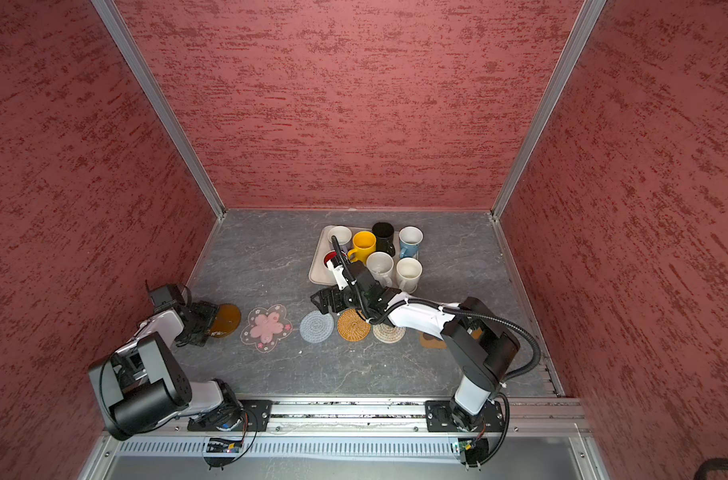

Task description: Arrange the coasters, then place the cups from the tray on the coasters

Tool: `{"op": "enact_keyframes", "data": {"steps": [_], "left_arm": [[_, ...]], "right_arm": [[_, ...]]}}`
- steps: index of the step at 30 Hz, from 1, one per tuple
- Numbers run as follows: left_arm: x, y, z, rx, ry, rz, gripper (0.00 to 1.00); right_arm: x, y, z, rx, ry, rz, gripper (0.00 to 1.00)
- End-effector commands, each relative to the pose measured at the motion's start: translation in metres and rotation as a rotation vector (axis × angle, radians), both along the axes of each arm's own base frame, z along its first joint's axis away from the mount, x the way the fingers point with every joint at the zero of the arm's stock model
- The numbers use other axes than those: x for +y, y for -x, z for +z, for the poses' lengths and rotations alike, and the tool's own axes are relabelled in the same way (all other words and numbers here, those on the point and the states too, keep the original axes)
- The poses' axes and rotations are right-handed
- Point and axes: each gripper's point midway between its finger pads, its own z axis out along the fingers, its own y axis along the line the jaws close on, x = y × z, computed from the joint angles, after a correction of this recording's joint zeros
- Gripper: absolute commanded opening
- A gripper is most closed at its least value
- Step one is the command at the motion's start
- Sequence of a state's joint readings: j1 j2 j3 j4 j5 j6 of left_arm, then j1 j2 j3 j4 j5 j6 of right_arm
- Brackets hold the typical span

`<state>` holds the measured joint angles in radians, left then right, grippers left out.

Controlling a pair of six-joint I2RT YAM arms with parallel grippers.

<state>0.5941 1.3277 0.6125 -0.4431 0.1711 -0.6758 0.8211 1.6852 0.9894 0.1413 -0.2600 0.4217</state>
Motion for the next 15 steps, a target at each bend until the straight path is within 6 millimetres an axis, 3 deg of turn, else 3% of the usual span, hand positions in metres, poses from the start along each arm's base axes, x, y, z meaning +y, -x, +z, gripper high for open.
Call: {"op": "enact_keyframes", "data": {"steps": [1, 7, 15], "left_arm": [[0.001, -0.008, 0.005, -0.024, -0.006, -0.019, 0.79], [-0.004, -0.009, 0.022, -0.037, -0.038, -0.053, 0.88], [-0.010, -0.011, 0.072, -0.107, -0.110, -0.102, 0.99]], "right_arm": [[0.009, -0.004, 0.016, -0.045, -0.022, 0.019, 0.99], [0.008, -0.003, 0.023, -0.056, -0.034, 0.021, 0.99], [-0.004, 0.000, 0.043, -0.090, -0.039, -0.008, 0.99]]}}
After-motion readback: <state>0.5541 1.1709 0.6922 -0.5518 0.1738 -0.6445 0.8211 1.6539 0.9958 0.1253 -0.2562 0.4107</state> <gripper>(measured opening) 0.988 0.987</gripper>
